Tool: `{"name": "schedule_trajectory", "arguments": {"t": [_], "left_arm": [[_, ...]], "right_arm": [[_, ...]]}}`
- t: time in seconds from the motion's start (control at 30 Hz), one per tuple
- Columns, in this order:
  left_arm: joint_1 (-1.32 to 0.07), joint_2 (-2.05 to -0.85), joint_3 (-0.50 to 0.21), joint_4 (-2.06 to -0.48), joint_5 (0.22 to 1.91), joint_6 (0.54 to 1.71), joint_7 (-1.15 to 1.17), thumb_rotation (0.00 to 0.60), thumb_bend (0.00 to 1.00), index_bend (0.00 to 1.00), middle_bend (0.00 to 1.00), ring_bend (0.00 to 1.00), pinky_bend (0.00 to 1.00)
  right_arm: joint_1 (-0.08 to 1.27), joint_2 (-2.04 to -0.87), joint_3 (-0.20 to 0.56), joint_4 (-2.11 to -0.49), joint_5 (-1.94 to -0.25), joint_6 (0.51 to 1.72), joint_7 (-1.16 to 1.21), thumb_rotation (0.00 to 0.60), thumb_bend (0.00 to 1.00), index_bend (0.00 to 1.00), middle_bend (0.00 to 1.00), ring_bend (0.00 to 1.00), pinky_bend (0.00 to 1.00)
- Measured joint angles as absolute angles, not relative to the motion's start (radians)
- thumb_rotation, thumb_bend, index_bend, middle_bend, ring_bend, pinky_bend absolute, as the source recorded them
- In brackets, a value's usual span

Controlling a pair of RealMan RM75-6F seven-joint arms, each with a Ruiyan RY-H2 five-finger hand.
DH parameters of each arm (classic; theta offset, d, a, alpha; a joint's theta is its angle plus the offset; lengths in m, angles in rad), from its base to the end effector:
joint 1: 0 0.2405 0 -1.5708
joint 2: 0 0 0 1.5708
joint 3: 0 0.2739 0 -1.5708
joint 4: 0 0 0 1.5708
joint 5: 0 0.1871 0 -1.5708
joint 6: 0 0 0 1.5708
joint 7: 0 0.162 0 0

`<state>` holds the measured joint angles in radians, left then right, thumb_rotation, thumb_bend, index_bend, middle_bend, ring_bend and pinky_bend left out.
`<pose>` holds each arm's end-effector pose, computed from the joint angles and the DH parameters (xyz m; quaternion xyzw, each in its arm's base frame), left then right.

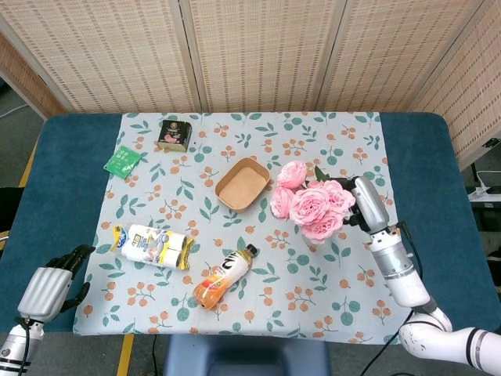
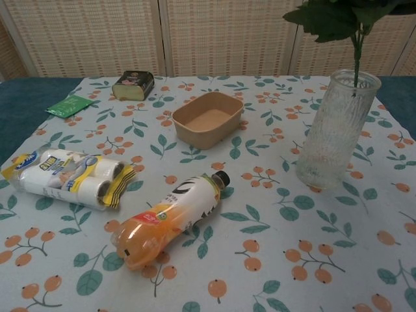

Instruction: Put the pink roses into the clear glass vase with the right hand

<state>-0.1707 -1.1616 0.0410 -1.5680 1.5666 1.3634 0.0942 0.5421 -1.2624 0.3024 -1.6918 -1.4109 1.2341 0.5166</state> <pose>-0.3123 0.2054 0.1419 -0.6888 -0.3706 -0.3306 0.5281 -0.1564 -0.3465 0.1451 0.5166 -0.4917 0.6488 0.2655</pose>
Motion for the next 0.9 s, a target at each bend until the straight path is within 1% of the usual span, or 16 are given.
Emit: {"name": "schedule_trajectory", "arguments": {"t": [0.17, 0.2, 0.33, 0.43, 0.5, 0.6, 0.7, 0.73, 0.77, 0.83, 0.9], "left_arm": [[-0.171, -1.161, 0.040, -1.567, 1.566, 1.364, 0.093, 0.600, 0.42, 0.13, 0.14, 0.28, 0.38], [-0.171, -1.162, 0.040, -1.567, 1.566, 1.364, 0.093, 0.600, 0.42, 0.13, 0.14, 0.28, 0.38], [-0.171, -1.162, 0.040, -1.566, 1.565, 1.362, 0.093, 0.600, 0.42, 0.13, 0.14, 0.28, 0.38], [-0.172, -1.162, 0.040, -1.566, 1.562, 1.359, 0.093, 0.600, 0.42, 0.13, 0.14, 0.28, 0.38], [-0.172, -1.162, 0.040, -1.566, 1.562, 1.359, 0.093, 0.600, 0.42, 0.13, 0.14, 0.28, 0.38], [-0.172, -1.163, 0.040, -1.566, 1.564, 1.361, 0.092, 0.600, 0.42, 0.13, 0.14, 0.28, 0.38], [-0.171, -1.162, 0.040, -1.566, 1.564, 1.362, 0.092, 0.600, 0.42, 0.13, 0.14, 0.28, 0.38], [-0.171, -1.162, 0.040, -1.566, 1.564, 1.362, 0.092, 0.600, 0.42, 0.13, 0.14, 0.28, 0.38], [-0.171, -1.162, 0.040, -1.565, 1.563, 1.362, 0.091, 0.600, 0.42, 0.13, 0.14, 0.28, 0.38], [-0.171, -1.162, 0.038, -1.565, 1.561, 1.362, 0.091, 0.600, 0.42, 0.13, 0.14, 0.28, 0.38], [-0.171, -1.162, 0.038, -1.565, 1.560, 1.363, 0.090, 0.600, 0.42, 0.13, 0.14, 0.28, 0.38]], "right_arm": [[0.539, -1.275, 0.291, -1.620, -1.398, 1.212, 0.591, 0.600, 0.57, 0.91, 0.98, 1.00, 1.00], [0.540, -1.282, 0.289, -1.597, -1.394, 1.205, 0.609, 0.600, 0.56, 0.89, 0.98, 1.00, 1.00], [0.548, -1.306, 0.281, -1.519, -1.380, 1.164, 0.672, 0.600, 0.41, 0.78, 0.98, 1.00, 1.00], [0.558, -1.324, 0.274, -1.470, -1.376, 1.131, 0.713, 0.600, 0.34, 0.71, 0.98, 1.00, 1.00], [0.565, -1.336, 0.268, -1.443, -1.379, 1.116, 0.734, 0.600, 0.30, 0.67, 0.98, 1.00, 1.00], [0.566, -1.340, 0.252, -1.432, -1.399, 1.110, 0.755, 0.600, 0.23, 0.54, 0.98, 1.00, 1.00], [0.566, -1.332, 0.234, -1.427, -1.421, 1.104, 0.776, 0.600, 0.14, 0.35, 0.98, 1.00, 1.00], [0.565, -1.328, 0.230, -1.427, -1.429, 1.103, 0.783, 0.600, 0.09, 0.24, 0.98, 1.00, 1.00], [0.564, -1.322, 0.225, -1.428, -1.437, 1.103, 0.789, 0.600, 0.06, 0.17, 0.98, 1.00, 1.00], [0.557, -1.306, 0.212, -1.432, -1.458, 1.110, 0.798, 0.600, 0.03, 0.06, 0.98, 0.99, 0.99], [0.546, -1.288, 0.201, -1.441, -1.475, 1.129, 0.796, 0.600, 0.01, 0.01, 0.98, 0.98, 0.98]]}}
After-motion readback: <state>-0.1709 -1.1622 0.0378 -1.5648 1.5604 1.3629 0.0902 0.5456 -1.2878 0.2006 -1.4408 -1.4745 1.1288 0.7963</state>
